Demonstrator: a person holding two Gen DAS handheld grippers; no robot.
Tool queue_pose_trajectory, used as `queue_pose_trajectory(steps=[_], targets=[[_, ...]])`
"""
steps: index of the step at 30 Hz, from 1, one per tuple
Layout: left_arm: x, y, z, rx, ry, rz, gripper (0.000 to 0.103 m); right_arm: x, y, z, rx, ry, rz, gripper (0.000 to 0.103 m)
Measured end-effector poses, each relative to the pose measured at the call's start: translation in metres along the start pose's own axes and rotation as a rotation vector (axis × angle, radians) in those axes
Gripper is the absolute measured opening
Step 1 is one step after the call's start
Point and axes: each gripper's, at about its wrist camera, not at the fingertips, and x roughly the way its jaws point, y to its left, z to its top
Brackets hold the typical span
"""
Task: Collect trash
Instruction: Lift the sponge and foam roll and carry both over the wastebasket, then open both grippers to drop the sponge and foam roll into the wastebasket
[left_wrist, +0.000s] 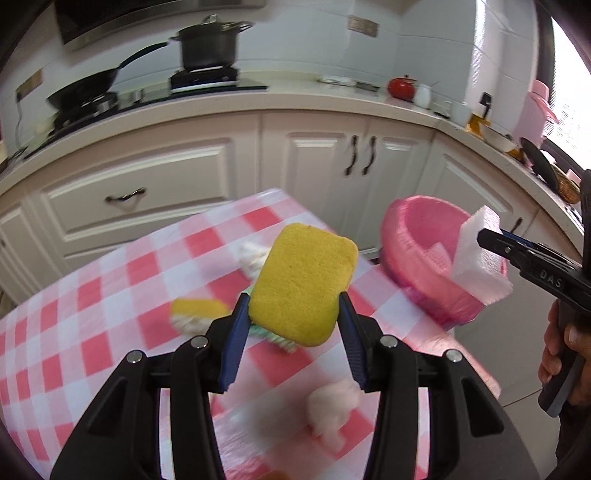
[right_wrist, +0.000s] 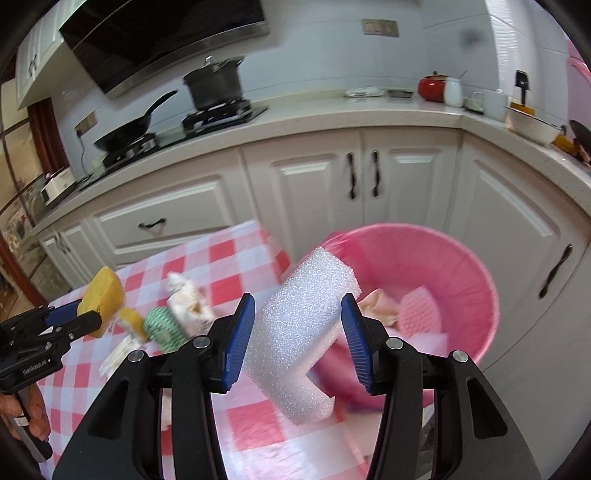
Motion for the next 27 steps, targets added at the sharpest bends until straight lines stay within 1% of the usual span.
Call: queue_pose_trajectory(steps=[8, 17, 27], targets=[[0.024, -0.060, 0.038, 0.098, -0.010, -0.061, 0.046, 0.007, -0.045, 0.019, 0.029, -0.026, -0.038, 0.047], [0.053, -0.113, 0.070, 0.141, 0.002, -0.142, 0.046, 0.020, -0.083, 0.029, 0.059, -0.026, -0.065, 0.047], [0.085, -0.159, 0.078, 0.171, 0.048, -0.216, 0.046, 0.025, -0.107, 0.035, 0.083, -0.034, -0.083, 0.049]])
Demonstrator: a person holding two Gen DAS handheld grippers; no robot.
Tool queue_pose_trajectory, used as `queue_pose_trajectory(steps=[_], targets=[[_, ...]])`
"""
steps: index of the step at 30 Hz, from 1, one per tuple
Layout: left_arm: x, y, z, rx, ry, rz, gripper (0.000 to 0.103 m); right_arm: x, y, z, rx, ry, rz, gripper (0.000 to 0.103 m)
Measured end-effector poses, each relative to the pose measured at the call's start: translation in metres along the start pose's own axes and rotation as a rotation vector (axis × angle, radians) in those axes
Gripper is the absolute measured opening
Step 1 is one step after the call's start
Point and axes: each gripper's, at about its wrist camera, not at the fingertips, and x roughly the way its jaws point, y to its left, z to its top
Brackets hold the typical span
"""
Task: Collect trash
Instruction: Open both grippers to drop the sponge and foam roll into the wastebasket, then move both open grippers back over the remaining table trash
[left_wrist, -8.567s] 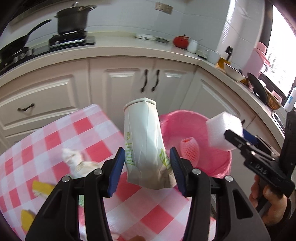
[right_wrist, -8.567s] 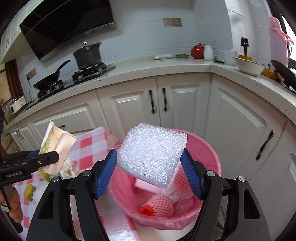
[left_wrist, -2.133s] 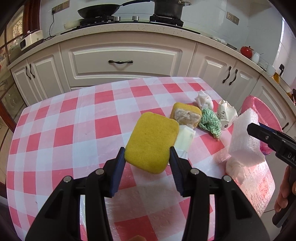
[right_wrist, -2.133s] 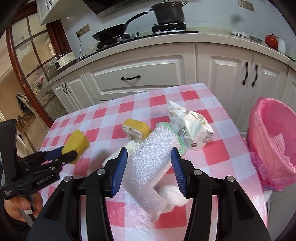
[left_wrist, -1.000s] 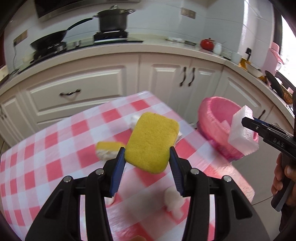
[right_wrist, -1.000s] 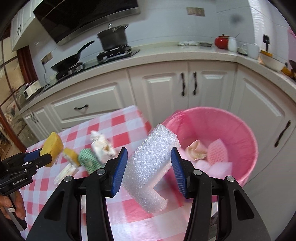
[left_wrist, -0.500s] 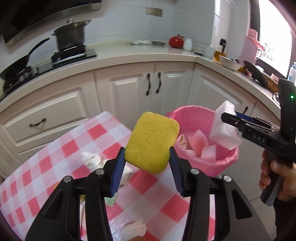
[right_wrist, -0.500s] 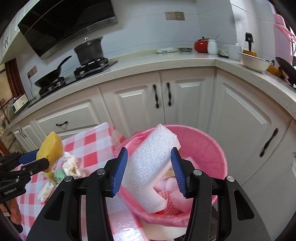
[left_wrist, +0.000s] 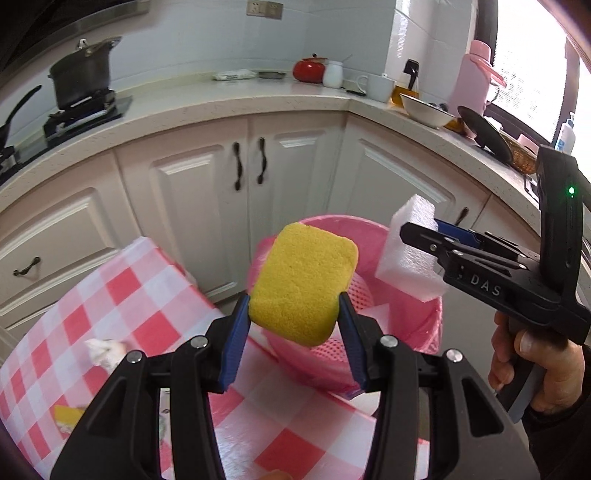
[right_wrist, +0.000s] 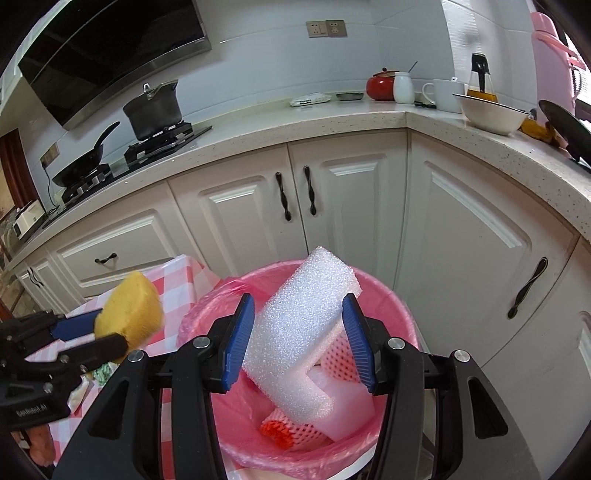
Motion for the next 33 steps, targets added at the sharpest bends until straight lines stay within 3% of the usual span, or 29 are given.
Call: queue_pose_trajectory(steps=[4, 6, 8, 14, 25, 33], targets=[[0.010, -0.004, 0.002, -0.008, 0.015, -0.027, 0.051, 0.001, -0.007, 0.000, 0.006, 0.001, -0.013, 0.050], [0.016, -0.004, 0.002, -0.013, 0.024, -0.028, 0.051, 0.001, -0.010, 0.000, 0.008, 0.003, -0.018, 0.053], [0.020, -0.002, 0.001, -0.023, 0.031, -0.029, 0.059, 0.001, -0.012, -0.001, 0.012, 0.001, -0.028, 0.061], [0.014, 0.006, -0.007, -0.041, 0.026, -0.014, 0.059, -0.003, -0.016, -0.007, 0.021, -0.001, -0.035, 0.062], [-0.014, 0.025, -0.039, -0.076, 0.009, 0.033, 0.061, -0.026, -0.005, -0.031, 0.012, -0.021, -0.058, 0.075], [-0.055, 0.069, -0.070, -0.153, -0.020, 0.104, 0.062, -0.040, 0.018, -0.046, -0.021, -0.024, -0.051, 0.077]])
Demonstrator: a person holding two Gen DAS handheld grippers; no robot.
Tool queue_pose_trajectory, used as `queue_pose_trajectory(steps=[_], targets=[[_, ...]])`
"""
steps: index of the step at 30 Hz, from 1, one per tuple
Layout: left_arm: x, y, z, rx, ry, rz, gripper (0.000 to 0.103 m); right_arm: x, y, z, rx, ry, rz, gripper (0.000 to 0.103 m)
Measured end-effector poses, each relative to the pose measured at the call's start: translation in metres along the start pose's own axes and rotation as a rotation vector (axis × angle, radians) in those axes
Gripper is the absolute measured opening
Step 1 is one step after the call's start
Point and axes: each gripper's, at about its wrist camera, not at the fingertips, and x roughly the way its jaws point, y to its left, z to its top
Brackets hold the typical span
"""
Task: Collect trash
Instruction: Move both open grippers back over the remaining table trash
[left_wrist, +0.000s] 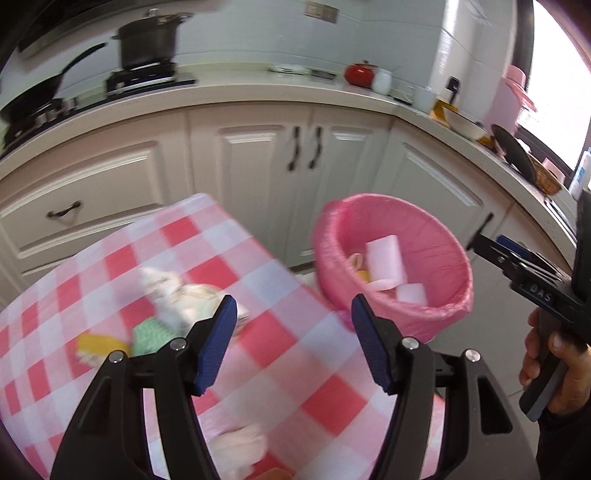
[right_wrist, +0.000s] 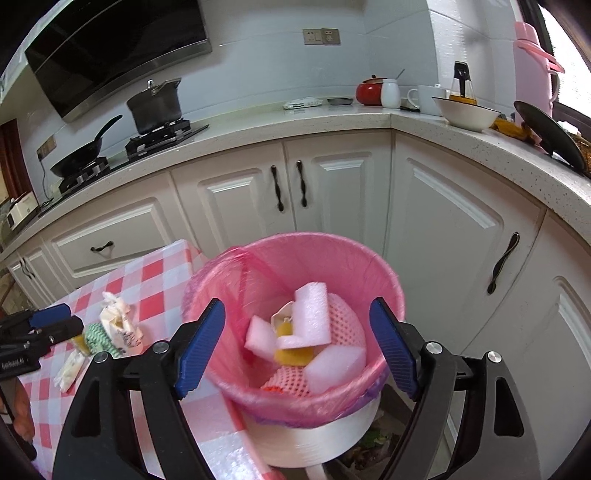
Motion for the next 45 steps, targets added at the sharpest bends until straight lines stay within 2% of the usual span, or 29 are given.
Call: queue_pose_trajectory(steps=[3, 10, 20, 34, 45], targets=[[-0.013, 0.025, -0.008, -0.033, -0.008, 0.038, 0.062, -0.005, 0.013, -0.007, -0.008, 0.004, 0.016, 0.080], [-0.040, 0.078, -0.033, -0.110, -0.013, 0.116, 0.062, -0.010, 0.047, -0.022, -0.038, 0.033, 0.066, 0.081], [-0.063, 0.133, -0.082, -0.204, 0.011, 0.177, 0.062, -0.010, 0.102, -0.046, -0.093, 0.099, 0.139, 0.082], [-0.081, 0.170, -0.113, -0.266, 0.017, 0.196, 0.062, 0.012, 0.169, -0.067, -0.168, 0.172, 0.201, 0.083], [-0.067, 0.181, -0.122, -0.273, 0.052, 0.186, 0.062, 0.034, 0.202, -0.071, -0.225, 0.205, 0.223, 0.083]])
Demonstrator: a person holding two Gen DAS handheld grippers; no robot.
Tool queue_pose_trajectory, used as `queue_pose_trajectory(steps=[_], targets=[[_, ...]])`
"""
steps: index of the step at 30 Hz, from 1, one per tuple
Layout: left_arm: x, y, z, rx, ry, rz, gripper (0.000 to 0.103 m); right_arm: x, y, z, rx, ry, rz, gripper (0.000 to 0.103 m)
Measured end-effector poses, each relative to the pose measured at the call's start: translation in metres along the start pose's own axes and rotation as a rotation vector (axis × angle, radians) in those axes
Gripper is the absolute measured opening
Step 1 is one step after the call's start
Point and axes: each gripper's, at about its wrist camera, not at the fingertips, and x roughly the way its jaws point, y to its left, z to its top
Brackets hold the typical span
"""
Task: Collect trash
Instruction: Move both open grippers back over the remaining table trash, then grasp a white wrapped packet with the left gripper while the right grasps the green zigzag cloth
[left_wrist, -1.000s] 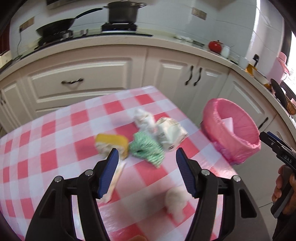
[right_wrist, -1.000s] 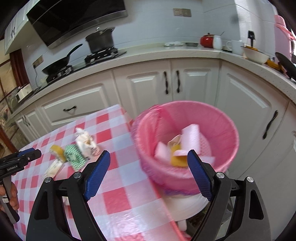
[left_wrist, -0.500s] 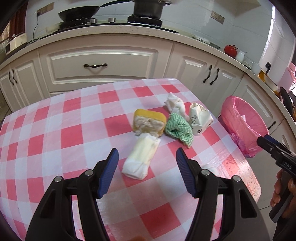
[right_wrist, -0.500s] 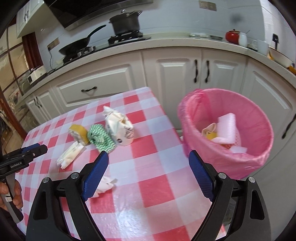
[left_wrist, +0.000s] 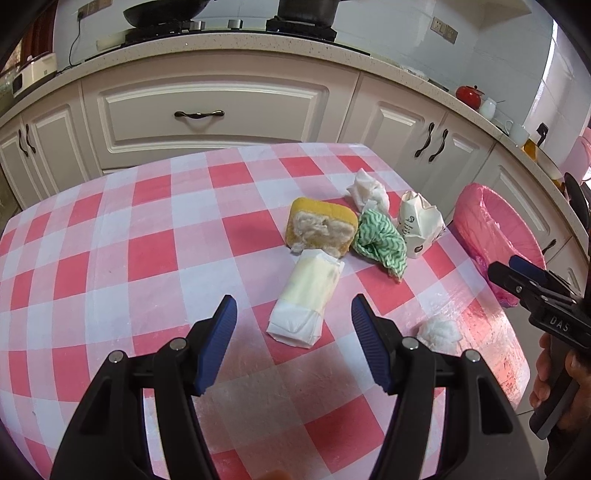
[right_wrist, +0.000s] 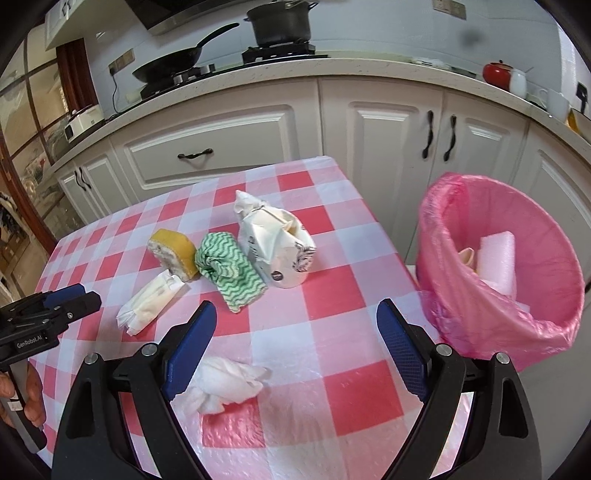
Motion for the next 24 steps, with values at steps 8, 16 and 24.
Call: queue_pose_trajectory(steps=[8, 16, 24], targets=[[0.020, -0.003, 0.000, 0.016, 0.039, -0.010, 0.061, 0.021, 0.023, 0.012, -0.049, 0.016, 0.040, 0.083], [0.046, -0.004, 0.002, 0.044, 0.088, -0.016, 0.061, 0.049, 0.035, 0.019, -0.039, 0.074, 0.078, 0.078], [0.067, -0.012, 0.005, 0.098, 0.127, -0.011, 0.059, 0.072, 0.045, 0.023, -0.069, 0.130, 0.100, 0.072]])
